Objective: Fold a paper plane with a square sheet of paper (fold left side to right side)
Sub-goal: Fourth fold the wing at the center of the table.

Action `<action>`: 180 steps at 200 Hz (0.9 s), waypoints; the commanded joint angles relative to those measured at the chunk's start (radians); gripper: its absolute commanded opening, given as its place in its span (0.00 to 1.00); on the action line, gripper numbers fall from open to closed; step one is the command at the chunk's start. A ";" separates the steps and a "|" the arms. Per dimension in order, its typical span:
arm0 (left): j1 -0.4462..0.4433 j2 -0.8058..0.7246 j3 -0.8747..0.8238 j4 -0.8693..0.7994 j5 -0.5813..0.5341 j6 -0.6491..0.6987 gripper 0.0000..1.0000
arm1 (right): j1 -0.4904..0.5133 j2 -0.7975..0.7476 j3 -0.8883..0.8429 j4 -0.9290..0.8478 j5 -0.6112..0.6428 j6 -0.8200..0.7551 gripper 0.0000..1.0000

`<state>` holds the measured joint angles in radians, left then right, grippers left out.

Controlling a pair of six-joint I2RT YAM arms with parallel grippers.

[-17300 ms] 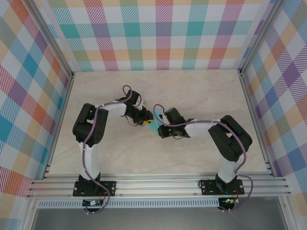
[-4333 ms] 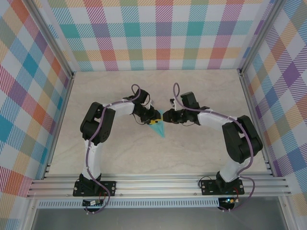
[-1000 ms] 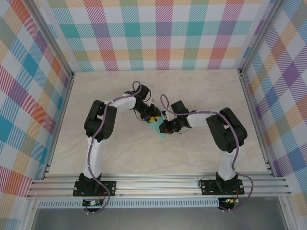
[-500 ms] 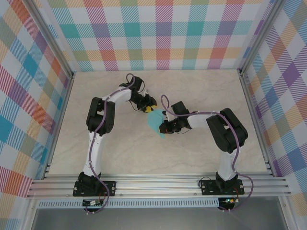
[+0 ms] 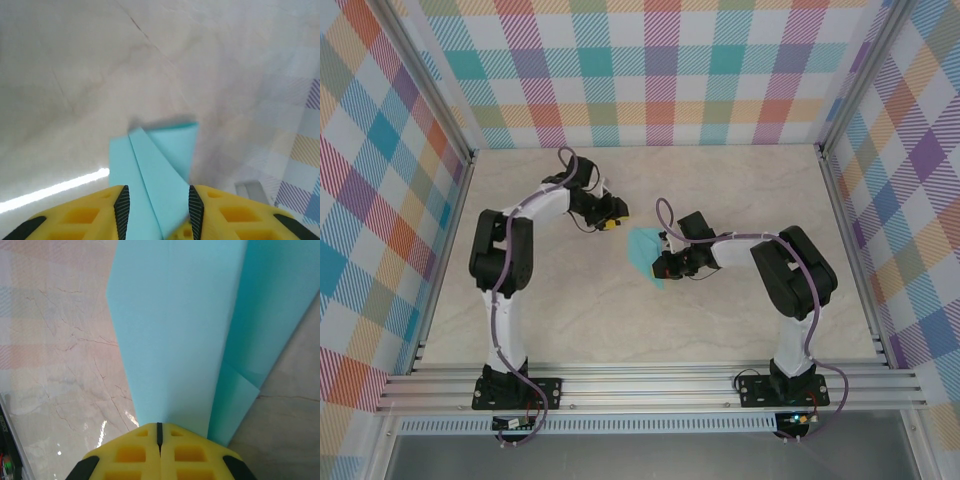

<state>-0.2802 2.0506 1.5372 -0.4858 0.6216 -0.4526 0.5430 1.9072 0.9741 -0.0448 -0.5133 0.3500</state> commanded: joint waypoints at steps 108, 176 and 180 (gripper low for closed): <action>-0.212 -0.003 -0.263 0.276 0.134 -0.176 0.20 | -0.008 0.032 -0.061 -0.152 0.058 -0.020 0.00; -0.240 0.046 -0.267 0.295 0.159 -0.200 0.19 | -0.007 0.043 -0.055 -0.152 0.054 -0.020 0.00; -0.240 0.051 -0.266 0.289 0.153 -0.201 0.18 | -0.007 0.041 -0.055 -0.154 0.058 -0.020 0.00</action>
<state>-0.5037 2.0624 1.2610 -0.2024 0.7578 -0.6395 0.5419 1.9072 0.9695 -0.0368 -0.5198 0.3500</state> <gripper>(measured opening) 0.187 0.026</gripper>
